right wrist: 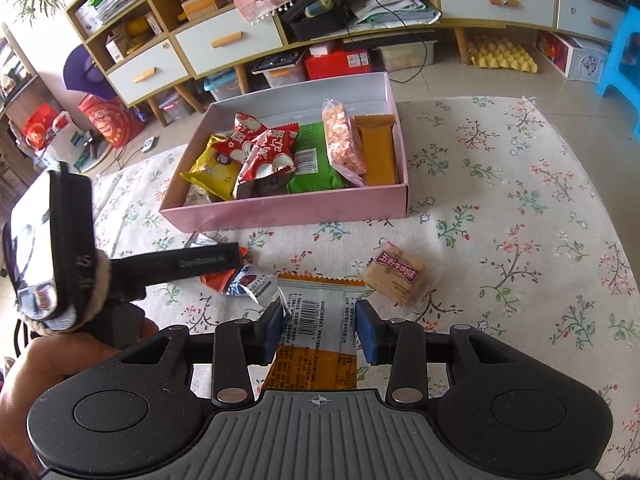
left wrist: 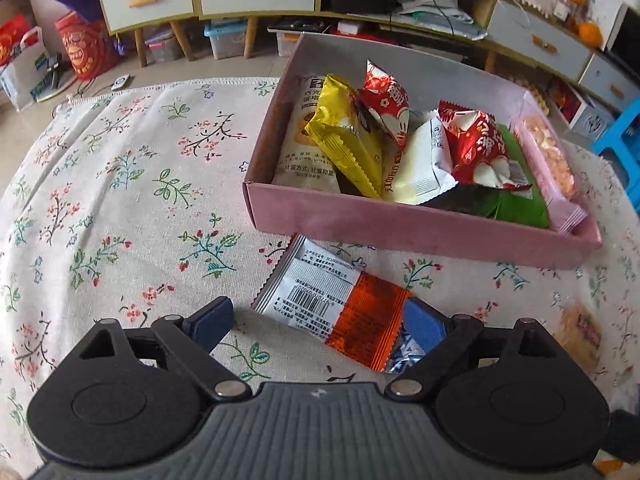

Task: Organize snacks
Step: 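Close the left tool on the white-and-orange packet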

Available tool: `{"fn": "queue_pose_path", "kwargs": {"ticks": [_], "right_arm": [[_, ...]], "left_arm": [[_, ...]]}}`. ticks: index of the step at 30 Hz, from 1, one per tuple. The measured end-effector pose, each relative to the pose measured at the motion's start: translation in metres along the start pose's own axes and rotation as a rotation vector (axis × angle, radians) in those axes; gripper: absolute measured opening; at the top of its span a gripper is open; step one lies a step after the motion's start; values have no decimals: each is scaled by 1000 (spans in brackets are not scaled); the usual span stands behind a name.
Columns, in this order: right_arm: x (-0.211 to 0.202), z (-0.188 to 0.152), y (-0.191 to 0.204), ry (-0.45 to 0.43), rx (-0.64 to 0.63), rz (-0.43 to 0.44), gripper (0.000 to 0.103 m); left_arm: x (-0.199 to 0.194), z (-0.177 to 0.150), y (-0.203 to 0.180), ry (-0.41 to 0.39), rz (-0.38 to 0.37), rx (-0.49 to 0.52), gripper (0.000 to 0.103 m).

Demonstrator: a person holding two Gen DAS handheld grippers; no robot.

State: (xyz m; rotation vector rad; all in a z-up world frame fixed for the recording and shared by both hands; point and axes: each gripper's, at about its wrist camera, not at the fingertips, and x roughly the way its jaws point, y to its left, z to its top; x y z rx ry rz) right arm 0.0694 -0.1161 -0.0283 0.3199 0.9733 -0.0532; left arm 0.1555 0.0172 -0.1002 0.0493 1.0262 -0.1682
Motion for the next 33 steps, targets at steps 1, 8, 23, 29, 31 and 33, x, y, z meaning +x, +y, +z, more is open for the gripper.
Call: {"fn": "queue_pose_path", "kwargs": {"ticks": [1,8,23,29,31,33], "right_arm": [[0,0,0,-2,0,0,38],[-3,1,-2,-11,4,4,38],[-7,2,-2,-24,10,12,38],[-9,2,-3,-29,13,16,38],[-9,2,-3,-30,14,17,38],[-9,2,-4,-32,16,19,38]], "left_arm": [[0,-1,0,-3,6,13,90],[-5,1,-3,-19,14,76,61],[-20,4,14,-3,-75,-19,32],[-23,5,19,2,-110,-39,23],[-24,6,20,4,-120,-43,20],[-26,7,22,2,-134,-62,16]]}}
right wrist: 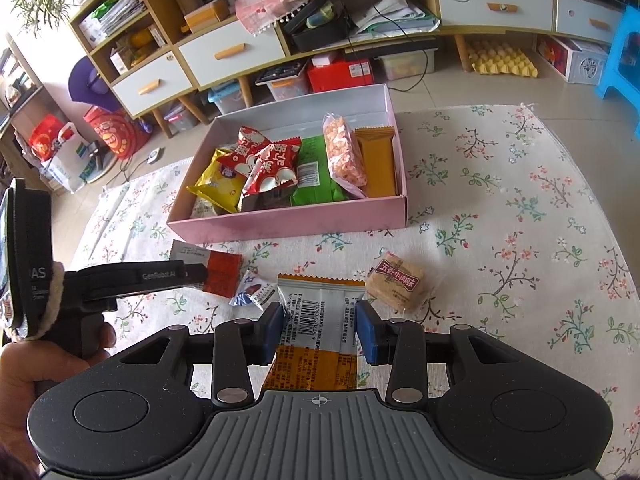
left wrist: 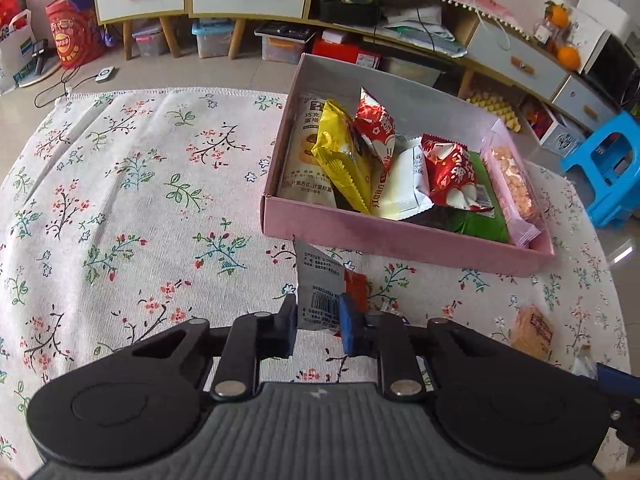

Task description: Organize snacks

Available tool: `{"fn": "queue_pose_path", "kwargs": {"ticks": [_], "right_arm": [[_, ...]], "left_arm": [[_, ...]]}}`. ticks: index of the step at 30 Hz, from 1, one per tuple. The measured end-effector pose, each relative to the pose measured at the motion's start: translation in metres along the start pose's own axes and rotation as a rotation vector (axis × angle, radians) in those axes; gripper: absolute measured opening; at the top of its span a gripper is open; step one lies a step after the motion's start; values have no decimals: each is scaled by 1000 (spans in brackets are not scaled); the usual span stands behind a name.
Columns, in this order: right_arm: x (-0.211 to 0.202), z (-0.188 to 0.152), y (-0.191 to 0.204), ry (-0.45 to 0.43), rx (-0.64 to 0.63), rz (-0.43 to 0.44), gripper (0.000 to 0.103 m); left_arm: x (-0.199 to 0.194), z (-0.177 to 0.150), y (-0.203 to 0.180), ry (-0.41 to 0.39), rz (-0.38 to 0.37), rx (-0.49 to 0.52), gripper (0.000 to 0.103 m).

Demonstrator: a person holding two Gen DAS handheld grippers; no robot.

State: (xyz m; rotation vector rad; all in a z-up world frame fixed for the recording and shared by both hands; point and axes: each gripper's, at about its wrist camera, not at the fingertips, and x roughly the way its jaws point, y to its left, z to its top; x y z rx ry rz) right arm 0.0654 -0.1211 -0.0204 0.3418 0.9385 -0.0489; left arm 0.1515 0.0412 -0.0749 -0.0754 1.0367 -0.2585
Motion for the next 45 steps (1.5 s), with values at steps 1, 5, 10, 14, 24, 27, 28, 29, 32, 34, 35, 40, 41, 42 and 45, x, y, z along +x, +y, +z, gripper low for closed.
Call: {"fn": "queue_pose_path", "kwargs": {"ticks": [1,5,10,14,24,27,28,29,32,34,35,40,41,42,45], "right_arm": [[0,0,0,-1,0,0,38],[-2,0,0,-2,0,3,38],[-3,1,-2,-7,10,6,38],[-4,2,-4,-13,22,5,38],[-5,4,-12,-23,53,-2,38],[-4,5,-14,-25,60,-9,38],[-4,5,-14,-25,61,-12,38],[-3,5,-14,-25,61,-15,38],[-3,5,-15,-24,61,-21,38],[-3,5,-15,-24,60,-22,38],[-3,5,-16,-25,61,-23,38],[-4,7,-23,-32,82,-37,38],[-5,7,-24,-36,86,-41,38],[-7,8,-24,-43,87,-48,38],[-19,9,-23,-104,70,-84,38]], "left_arm": [[-2,0,1,-1,-8,-11,14],[-7,2,2,-13,-18,-20,9],[-9,3,5,-8,-28,-36,9],[-16,1,7,-15,-49,-44,8],[-37,3,4,-69,-128,-35,8],[-38,1,-3,-78,-124,-13,8],[-38,1,-5,-81,-120,-7,8],[-38,1,-7,-84,-118,1,8],[-42,0,-15,-106,-103,33,8],[-45,-2,-18,-119,-96,44,9],[-47,-3,-20,-125,-88,49,8],[-58,-7,-33,-172,-13,104,9],[-60,-8,-35,-180,-6,108,9],[-63,-8,-36,-185,-4,109,9],[-72,-11,-39,-207,8,114,9]]}}
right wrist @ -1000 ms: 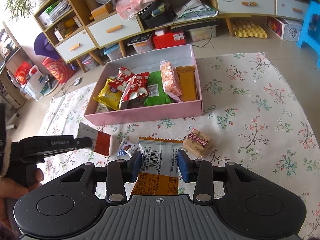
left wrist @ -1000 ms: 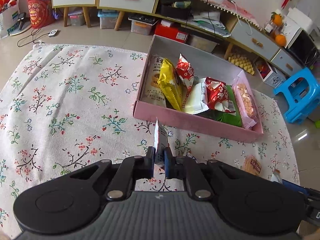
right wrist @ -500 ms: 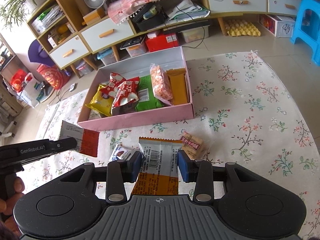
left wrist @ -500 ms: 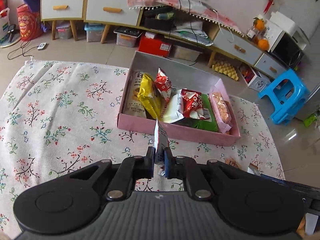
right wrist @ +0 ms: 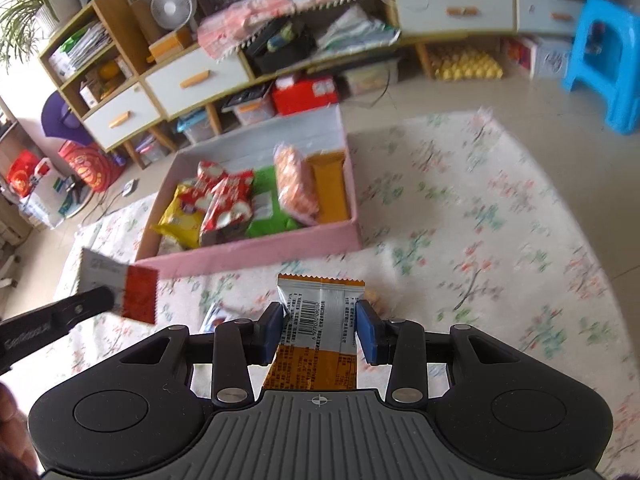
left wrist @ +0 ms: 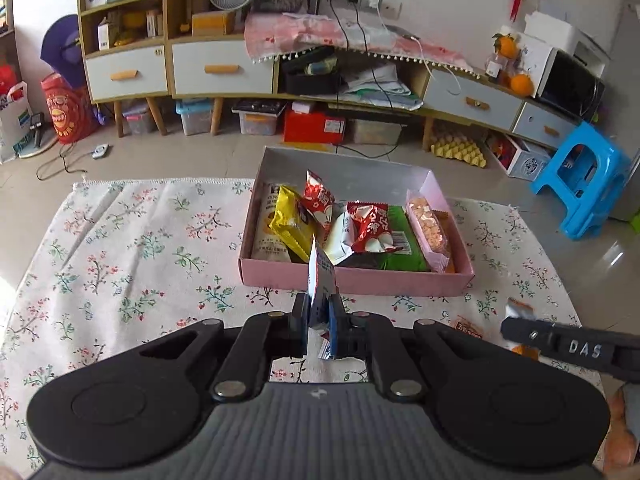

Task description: Organize snacks

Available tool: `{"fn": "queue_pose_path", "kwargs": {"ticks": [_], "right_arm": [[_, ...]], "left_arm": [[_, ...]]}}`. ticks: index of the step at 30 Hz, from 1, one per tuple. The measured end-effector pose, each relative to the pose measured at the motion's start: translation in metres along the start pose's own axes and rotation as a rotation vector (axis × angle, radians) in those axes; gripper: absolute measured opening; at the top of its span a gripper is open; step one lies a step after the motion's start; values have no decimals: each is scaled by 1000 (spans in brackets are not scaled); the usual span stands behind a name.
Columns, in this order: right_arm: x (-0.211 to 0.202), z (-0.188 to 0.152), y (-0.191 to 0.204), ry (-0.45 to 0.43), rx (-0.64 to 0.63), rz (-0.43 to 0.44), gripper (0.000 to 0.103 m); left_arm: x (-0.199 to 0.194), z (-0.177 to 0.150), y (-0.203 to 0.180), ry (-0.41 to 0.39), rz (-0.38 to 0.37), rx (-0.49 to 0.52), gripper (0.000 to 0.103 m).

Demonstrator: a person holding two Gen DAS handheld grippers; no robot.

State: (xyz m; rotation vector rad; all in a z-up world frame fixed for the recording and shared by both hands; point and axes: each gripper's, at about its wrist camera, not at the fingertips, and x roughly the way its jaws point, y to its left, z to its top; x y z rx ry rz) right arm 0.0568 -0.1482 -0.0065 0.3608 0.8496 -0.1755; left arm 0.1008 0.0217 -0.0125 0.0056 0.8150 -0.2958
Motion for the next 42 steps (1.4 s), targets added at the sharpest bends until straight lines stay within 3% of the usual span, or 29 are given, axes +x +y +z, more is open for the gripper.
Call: {"fn": "queue_pose_path", "kwargs": {"ticks": [5,26,34,39,42], "right_arm": [[-23,3,-10,-64,45,46,38],[-18,9,-16,-109,53,45,38],[-1,26,-17,-118,72,46,38],[11,39,-12,-118,71,69,38],[22,45,-6,-115,59,67,38]], "left_arm": [[-20,-4,-10,-56,60,44,9],[-30,-11,-22,-103,64,76,9],[-18,8,10,-144,15,-75,8],[10,23,30,-161,-43,-191,8],[28,24,35,-92,-59,-201,7]]}}
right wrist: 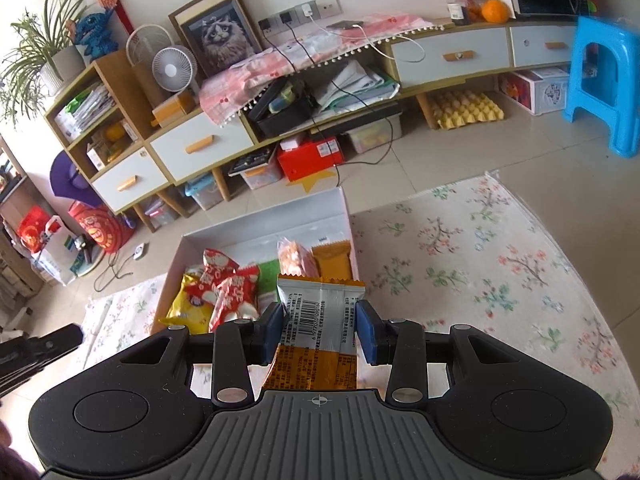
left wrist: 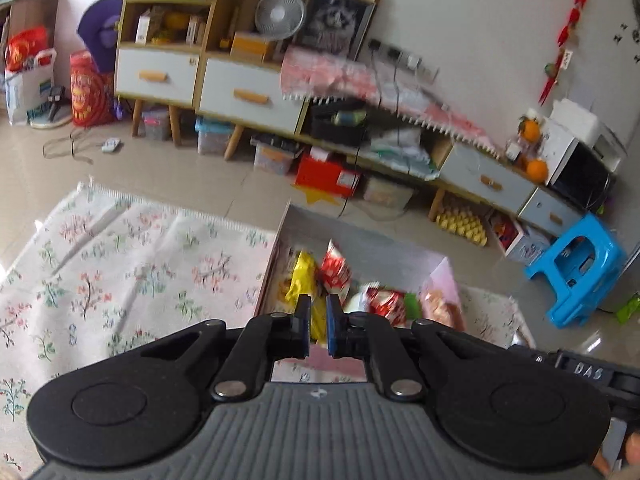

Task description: Organize snacks

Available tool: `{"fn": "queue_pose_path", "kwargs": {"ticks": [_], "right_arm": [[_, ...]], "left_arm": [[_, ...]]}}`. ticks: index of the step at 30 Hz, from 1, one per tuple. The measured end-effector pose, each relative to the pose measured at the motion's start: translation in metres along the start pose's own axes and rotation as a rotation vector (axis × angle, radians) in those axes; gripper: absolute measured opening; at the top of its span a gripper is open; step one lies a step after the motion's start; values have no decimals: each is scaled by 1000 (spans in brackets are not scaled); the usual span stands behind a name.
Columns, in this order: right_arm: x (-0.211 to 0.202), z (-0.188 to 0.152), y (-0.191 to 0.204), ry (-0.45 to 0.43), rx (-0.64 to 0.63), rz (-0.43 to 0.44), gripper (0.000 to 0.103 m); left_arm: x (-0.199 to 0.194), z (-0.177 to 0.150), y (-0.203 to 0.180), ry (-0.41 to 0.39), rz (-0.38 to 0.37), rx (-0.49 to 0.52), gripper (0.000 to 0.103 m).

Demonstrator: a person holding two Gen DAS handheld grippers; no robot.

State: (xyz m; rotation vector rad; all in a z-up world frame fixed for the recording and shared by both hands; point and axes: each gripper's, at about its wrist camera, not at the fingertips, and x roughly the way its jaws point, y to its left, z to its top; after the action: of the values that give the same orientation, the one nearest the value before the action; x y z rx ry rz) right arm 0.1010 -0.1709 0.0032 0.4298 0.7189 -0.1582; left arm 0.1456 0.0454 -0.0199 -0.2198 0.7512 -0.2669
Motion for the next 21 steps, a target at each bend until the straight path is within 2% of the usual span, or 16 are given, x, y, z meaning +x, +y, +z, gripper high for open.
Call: {"fn": "queue_pose_path", "kwargs": {"ticks": [3,4,6,7,8,9,11,13,17,18,19,21], "right_arm": [[4,-1,2,14,-19,12,38],[4,-2,2,22,-29,19,38],[3,-6,3,32,-60,26,38],[3,-7,4,33,-69,27,38],[3,-7,4,39,-65,32,38],[4,-6,4,48,-53,44,38],[4,-6,7,57,-38,67,38],[1,-9,13,48,-65,64,38],[-3,-11,16,43,-83,60,38],[-3,-11,14,44,-80,58,38],[-3,-11,13,45,-78,54,38],[-3,-12,10,46,-72,49,38]], "left_arm": [[-3,-17,8,159,-69,145,13],[-8,-27,11,173,-39,200,19],[-14,-44,20,196,16,280,35],[-14,-49,23,225,-13,304,48],[-13,-53,24,244,-53,323,56],[-12,-57,23,249,-76,345,59],[-7,-67,17,268,-81,429,77],[0,-76,10,283,-44,520,79],[14,-97,-1,348,-42,668,85],[17,-102,-4,355,-12,713,85],[16,-105,-6,328,2,740,90],[13,-100,-5,326,-4,731,68]]}}
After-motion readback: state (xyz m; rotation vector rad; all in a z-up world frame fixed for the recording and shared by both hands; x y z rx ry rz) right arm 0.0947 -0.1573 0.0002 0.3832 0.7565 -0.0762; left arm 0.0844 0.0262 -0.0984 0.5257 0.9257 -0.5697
